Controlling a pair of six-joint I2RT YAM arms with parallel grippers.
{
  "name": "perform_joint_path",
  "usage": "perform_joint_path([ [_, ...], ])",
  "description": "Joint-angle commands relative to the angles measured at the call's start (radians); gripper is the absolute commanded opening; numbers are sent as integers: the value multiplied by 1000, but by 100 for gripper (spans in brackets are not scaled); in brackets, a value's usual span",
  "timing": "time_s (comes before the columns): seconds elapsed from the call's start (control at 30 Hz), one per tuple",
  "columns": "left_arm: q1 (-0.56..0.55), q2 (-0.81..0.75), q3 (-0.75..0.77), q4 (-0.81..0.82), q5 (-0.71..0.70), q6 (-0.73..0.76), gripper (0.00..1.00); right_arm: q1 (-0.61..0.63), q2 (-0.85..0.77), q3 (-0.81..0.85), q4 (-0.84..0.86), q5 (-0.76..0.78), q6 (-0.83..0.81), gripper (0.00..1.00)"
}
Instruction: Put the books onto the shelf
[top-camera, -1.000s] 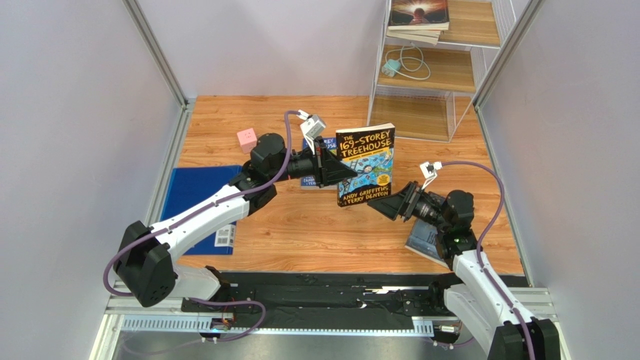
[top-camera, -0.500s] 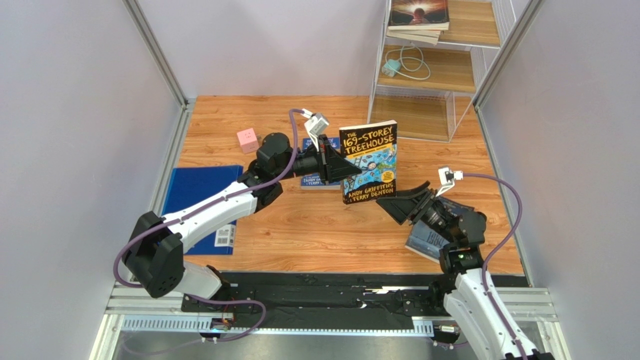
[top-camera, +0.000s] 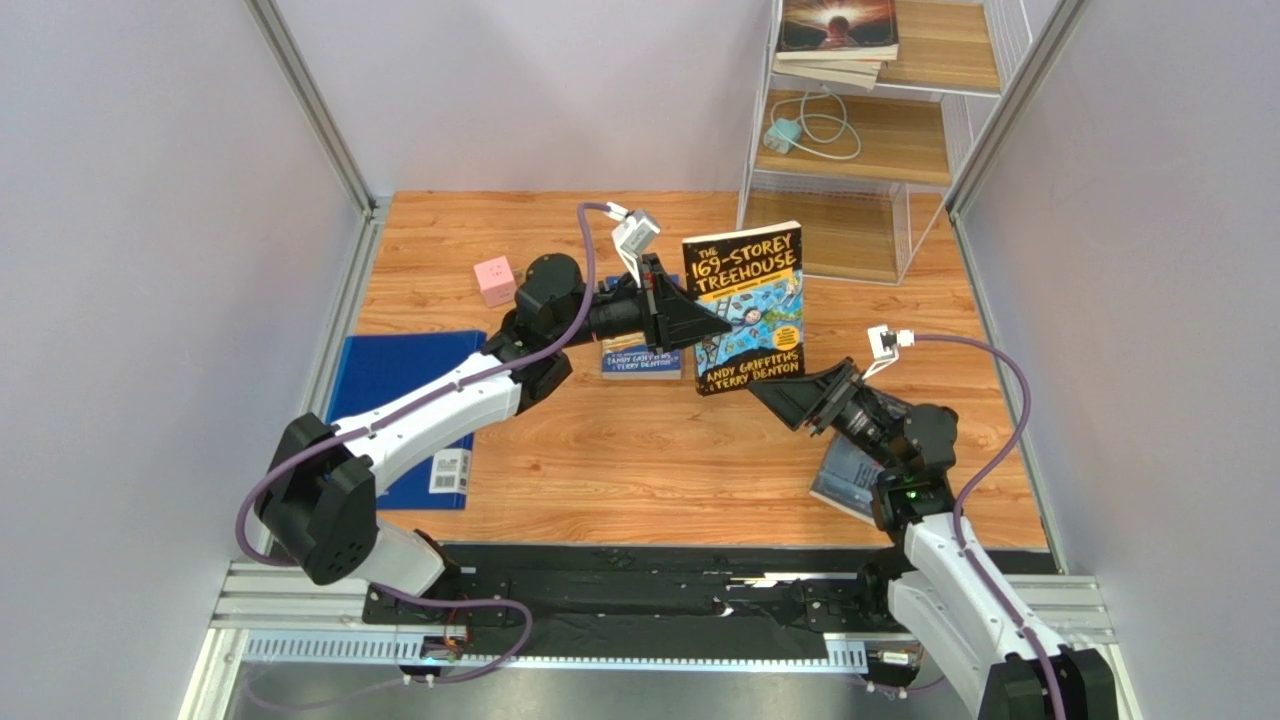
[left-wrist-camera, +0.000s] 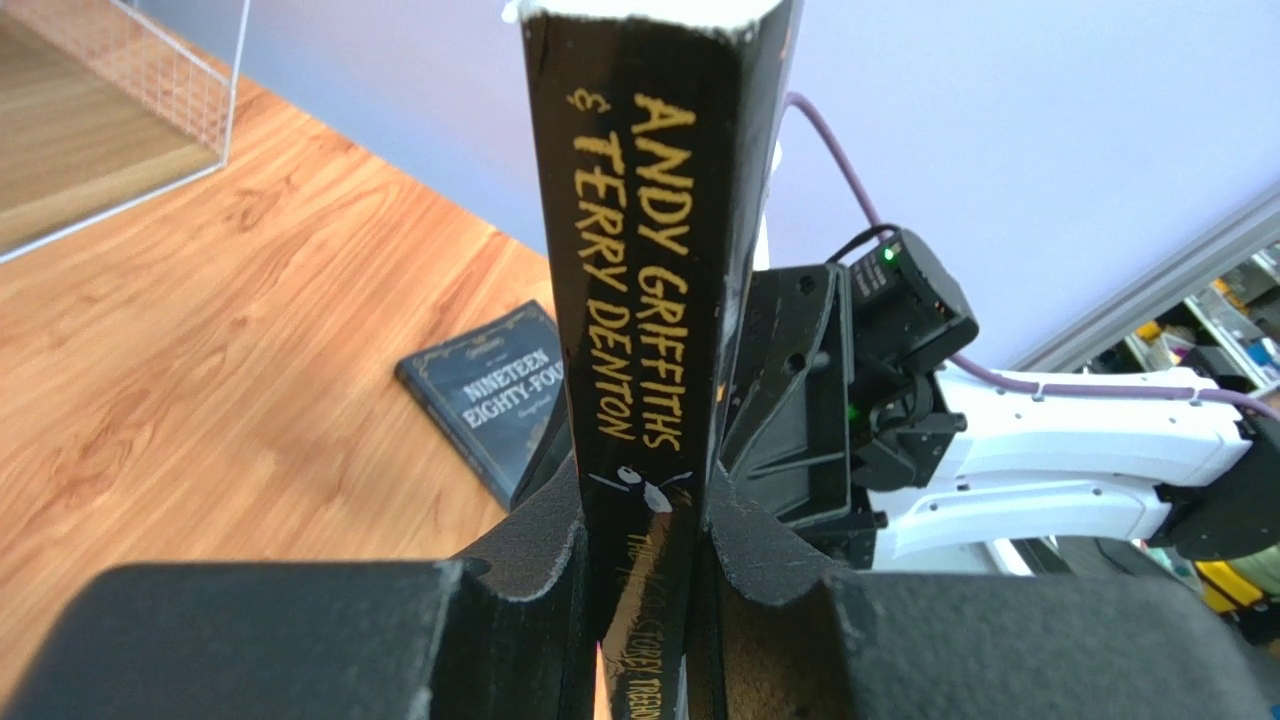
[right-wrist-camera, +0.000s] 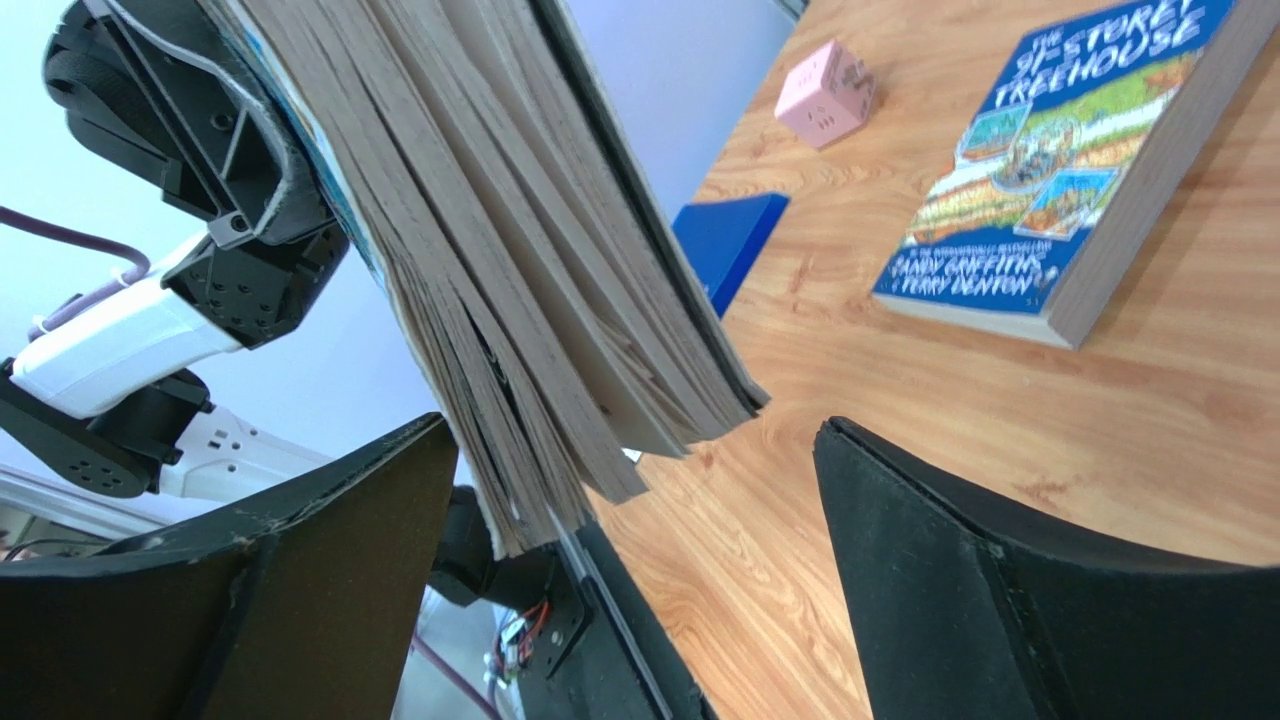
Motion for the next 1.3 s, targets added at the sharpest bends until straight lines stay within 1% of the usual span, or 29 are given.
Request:
perform_joint_path([
  [0.0, 6, 32, 74, 152, 35, -49, 0, 12, 36, 52, 157, 56, 19, 95],
  [0.23, 8, 78, 80, 197, 45, -75, 0, 20, 89, 48, 309, 71, 58, 93],
  [0.3, 8, 81, 80, 197, 42, -69, 0, 21, 101, 55, 318, 68, 62, 93],
  [0.4, 8, 89, 86, 201, 32, -70, 0, 23, 129, 67, 338, 50, 76, 88],
  [0.43, 8, 92, 91, 201, 33, -72, 0, 23, 136, 70, 364, 44, 81, 78],
  [0.5, 8, 104, 103, 204, 32, -78, 0, 21, 164, 75, 389, 24, 101, 72],
  [0.53, 6, 111, 104, 212, 30, -81, 0, 23, 176, 76, 402, 18, 105, 62],
  [0.57, 8, 112, 107, 216, 26, -87, 0, 23, 190, 84, 410, 12, 113, 58],
  [0.6, 8, 121, 115, 220, 21, -89, 0, 23, 198, 87, 415, -4, 119, 50],
  [0.67, 8, 138, 132, 217, 18, -89, 0, 21, 207, 96, 421, -11, 130, 40],
  [0.7, 8, 141, 146, 209, 12, -89, 0, 23, 211, 101, 424, -18, 133, 30],
  [0.77, 8, 143, 158, 201, -17, -90, 0, 23, 212, 113, 406, -22, 133, 21],
  [0.8, 12, 138, 170, 162, -30, -83, 0, 24, 207, 133, 368, -30, 122, 14],
  [0.83, 14, 134, 178, 128, -62, -72, 12, 23, 199, 143, 343, -30, 113, 10],
  [0.87, 15, 114, 187, 88, -79, -36, 19, 24, 193, 156, 315, -30, 102, 7],
  [0.9, 18, 103, 204, -20, -100, -11, 32, 23, 186, 192, 232, -27, 72, 0],
  [0.93, 18, 88, 210, -79, -160, 20, 37, 24, 161, 211, 187, -24, 56, 0],
  [0.97, 17, 57, 215, -133, -192, 82, 43, 24, 149, 234, 145, -16, 45, 0],
  [1.0, 18, 40, 206, -223, -227, 109, 56, 23, 135, 255, 51, 5, 29, 0],
  [1.03, 18, 22, 195, -254, -294, 133, 60, 23, 118, 313, 3, 14, 1, 0],
  [1.07, 17, -18, 180, -285, -336, 172, 67, 24, 115, 343, -39, 18, -16, 0],
  [1.1, 18, -39, 142, -335, -379, 184, 78, 24, 115, 375, -130, 27, -31, 0],
  [1.13, 20, -62, 115, -345, -448, 192, 82, 23, 118, 456, -177, 28, -60, 0],
  [1.17, 18, -108, 85, -356, -477, 203, 87, 23, 132, 493, -218, 30, -74, 0],
  [1.2, 20, -128, 19, -354, -502, 200, 99, 23, 141, 542, -311, 38, -86, 0],
  [1.23, 18, -150, -18, -354, -528, 203, 100, 21, 156, 583, -355, 42, -103, 0],
  [1.27, 17, -187, -56, -344, -537, 198, 99, 23, 182, 669, -389, 45, -125, 0],
])
